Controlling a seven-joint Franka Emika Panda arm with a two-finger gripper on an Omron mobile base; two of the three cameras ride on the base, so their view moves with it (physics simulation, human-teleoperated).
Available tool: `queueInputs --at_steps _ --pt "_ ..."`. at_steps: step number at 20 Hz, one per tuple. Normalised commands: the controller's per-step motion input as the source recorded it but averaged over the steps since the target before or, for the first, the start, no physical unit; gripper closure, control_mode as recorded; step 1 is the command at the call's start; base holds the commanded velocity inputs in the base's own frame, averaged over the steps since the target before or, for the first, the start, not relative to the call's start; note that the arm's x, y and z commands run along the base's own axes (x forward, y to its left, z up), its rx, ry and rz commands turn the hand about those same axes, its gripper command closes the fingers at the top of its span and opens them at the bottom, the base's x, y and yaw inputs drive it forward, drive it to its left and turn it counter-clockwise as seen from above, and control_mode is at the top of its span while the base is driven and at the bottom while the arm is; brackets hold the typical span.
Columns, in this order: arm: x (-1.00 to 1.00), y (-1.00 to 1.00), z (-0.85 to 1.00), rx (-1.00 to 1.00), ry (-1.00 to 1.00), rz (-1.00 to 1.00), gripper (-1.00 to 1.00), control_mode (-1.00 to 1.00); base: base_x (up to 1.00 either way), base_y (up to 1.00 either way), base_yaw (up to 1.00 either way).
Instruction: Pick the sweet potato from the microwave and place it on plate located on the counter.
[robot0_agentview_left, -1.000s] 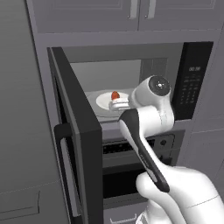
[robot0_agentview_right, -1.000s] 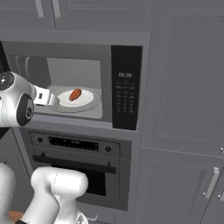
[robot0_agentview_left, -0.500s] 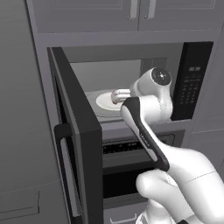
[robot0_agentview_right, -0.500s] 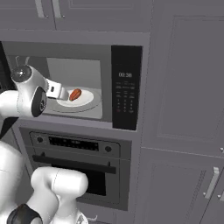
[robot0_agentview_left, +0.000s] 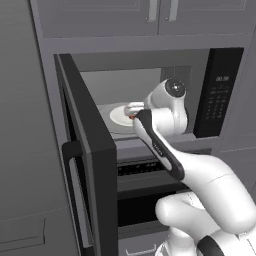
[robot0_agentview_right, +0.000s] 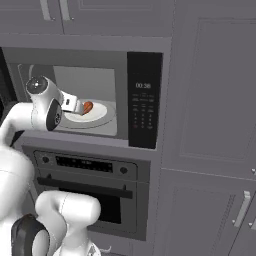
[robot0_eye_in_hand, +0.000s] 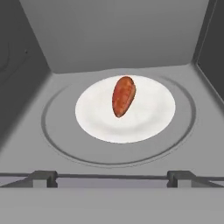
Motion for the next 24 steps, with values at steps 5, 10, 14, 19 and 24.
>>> queueInputs --at_steps 5,10,14,19,24 --pt "0.49 0.00 -0.06 0.00 0.00 -0.05 -1.00 -1.00 0.00 0.00 0.00" --pt "0.52 0.00 0.00 0.00 0.00 -0.03 -1.00 -1.00 0.00 0.00 0.00" --pt "0.42 0.00 -0.01 0.00 0.01 -0.01 -1.00 -1.00 0.00 0.00 0.00" --pt "0.32 -0.03 -0.15 0.01 0.00 0.00 -1.00 -1.00 0.00 0.00 0.00" --pt "0.32 0.00 -0.21 0.00 0.00 0.00 -1.00 -1.00 0.00 0.00 0.00"
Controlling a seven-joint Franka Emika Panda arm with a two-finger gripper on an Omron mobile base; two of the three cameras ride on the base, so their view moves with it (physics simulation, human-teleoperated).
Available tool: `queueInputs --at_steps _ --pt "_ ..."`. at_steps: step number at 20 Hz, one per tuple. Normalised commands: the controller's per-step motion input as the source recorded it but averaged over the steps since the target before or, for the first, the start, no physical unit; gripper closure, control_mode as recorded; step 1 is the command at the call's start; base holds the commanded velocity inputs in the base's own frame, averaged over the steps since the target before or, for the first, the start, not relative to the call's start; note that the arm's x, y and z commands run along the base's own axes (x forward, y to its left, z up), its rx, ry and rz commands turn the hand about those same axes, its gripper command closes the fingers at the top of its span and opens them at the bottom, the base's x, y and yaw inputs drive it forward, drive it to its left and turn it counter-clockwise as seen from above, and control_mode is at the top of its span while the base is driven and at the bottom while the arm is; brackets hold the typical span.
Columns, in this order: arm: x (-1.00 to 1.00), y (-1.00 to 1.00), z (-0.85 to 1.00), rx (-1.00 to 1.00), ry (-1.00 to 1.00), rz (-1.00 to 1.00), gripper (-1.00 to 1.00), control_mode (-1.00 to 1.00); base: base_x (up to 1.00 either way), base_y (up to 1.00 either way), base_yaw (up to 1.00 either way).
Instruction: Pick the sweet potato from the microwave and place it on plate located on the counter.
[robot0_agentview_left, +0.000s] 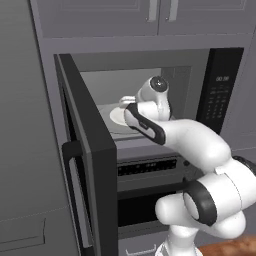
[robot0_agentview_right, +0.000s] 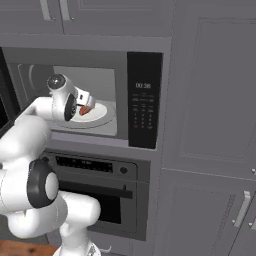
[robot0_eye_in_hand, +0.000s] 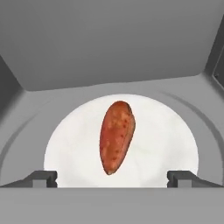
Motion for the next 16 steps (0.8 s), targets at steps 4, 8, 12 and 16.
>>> queueInputs --at_steps 4,8,12,16 --pt "0.34 0.00 -0.28 0.00 0.00 0.00 -1.00 -1.00 0.00 0.00 0.00" --pt "0.27 0.00 -0.34 0.00 0.00 0.00 -1.00 -1.00 0.00 0.00 0.00" --pt "0.19 0.00 -0.17 0.00 0.00 0.00 -1.00 -1.00 0.00 0.00 0.00" --pt "0.27 0.00 -0.03 0.00 0.02 0.00 -1.00 -1.00 0.00 0.00 0.00"
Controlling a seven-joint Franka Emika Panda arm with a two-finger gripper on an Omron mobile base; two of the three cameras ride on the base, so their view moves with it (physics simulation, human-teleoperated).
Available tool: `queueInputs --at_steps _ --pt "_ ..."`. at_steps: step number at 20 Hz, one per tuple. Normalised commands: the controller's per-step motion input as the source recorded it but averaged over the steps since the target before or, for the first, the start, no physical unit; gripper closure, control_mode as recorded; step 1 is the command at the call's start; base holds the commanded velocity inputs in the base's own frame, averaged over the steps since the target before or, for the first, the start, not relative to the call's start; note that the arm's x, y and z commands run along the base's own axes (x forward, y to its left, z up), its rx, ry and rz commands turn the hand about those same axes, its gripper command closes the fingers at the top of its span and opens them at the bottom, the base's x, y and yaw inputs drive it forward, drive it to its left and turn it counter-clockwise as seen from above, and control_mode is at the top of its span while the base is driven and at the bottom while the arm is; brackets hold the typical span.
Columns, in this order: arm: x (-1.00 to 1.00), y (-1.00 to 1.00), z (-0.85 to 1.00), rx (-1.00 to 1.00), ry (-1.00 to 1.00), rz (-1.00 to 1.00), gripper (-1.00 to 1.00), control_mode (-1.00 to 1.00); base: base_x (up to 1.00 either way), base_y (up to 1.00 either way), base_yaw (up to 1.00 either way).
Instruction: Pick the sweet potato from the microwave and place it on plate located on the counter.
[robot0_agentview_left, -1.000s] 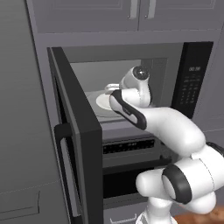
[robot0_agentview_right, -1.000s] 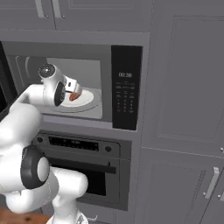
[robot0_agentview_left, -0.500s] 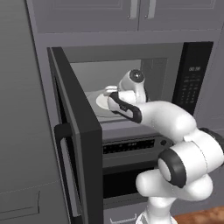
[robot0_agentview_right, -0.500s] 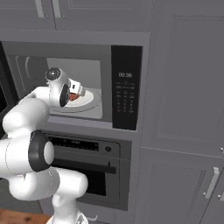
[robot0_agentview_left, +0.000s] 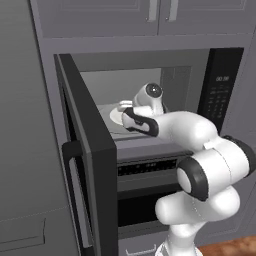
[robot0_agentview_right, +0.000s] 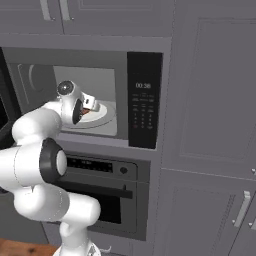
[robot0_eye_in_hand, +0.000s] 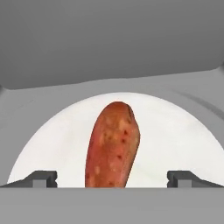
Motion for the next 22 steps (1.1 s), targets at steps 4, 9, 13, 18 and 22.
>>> queueInputs --at_steps 4,9,13,18,22 --pt "0.27 0.00 0.00 0.00 0.04 0.00 -1.00 -1.00 0.00 0.00 0.00" --pt "0.11 0.00 -0.11 0.00 0.06 0.00 -1.00 -1.00 0.00 0.00 0.00" --pt "0.04 0.08 -0.21 0.00 0.06 0.00 -1.00 -1.00 0.00 0.00 0.00" --pt "0.04 0.12 -0.19 0.00 0.03 0.00 -1.00 -1.00 0.00 0.00 0.00" --pt "0.02 0.03 -0.01 0.00 0.00 0.00 1.00 -1.00 0.00 0.00 0.00"
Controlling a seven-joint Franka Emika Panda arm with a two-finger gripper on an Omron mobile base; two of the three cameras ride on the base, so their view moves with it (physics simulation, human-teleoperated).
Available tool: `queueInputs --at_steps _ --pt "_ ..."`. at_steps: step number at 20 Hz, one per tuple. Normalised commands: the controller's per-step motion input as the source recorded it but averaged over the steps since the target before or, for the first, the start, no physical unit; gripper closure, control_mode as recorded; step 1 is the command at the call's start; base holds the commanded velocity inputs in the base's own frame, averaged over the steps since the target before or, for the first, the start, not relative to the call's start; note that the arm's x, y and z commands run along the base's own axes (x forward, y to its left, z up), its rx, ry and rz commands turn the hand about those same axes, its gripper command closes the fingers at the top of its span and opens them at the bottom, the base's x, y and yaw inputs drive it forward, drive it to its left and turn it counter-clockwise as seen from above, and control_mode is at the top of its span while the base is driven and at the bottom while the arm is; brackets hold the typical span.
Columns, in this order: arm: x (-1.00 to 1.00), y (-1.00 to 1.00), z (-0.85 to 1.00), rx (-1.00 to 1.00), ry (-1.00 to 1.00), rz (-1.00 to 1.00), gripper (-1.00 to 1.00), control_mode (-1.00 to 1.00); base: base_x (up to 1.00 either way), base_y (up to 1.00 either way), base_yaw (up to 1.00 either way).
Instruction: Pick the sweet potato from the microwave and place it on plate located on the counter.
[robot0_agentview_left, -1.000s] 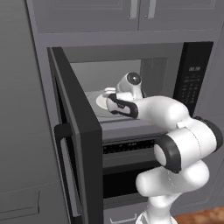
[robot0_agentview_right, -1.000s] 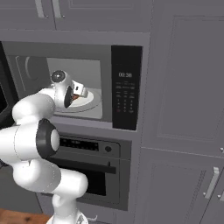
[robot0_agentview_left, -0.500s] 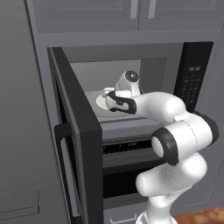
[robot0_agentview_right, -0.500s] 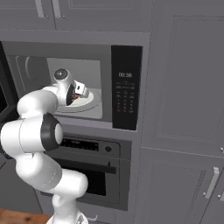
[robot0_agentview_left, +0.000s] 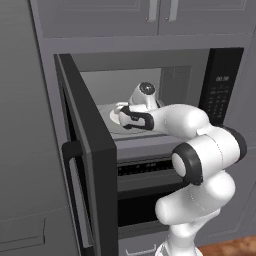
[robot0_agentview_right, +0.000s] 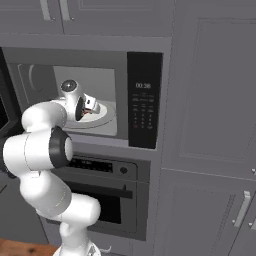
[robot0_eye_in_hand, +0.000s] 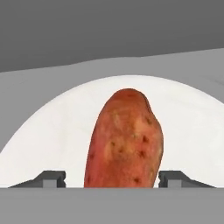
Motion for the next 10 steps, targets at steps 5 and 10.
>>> queueInputs --at_steps 5,10 --pt "0.00 0.00 0.00 0.00 0.00 0.00 1.00 -1.00 0.00 0.00 0.00" --pt "-0.27 0.03 0.02 -0.01 -0.01 0.01 1.00 -1.00 0.00 0.00 0.00"
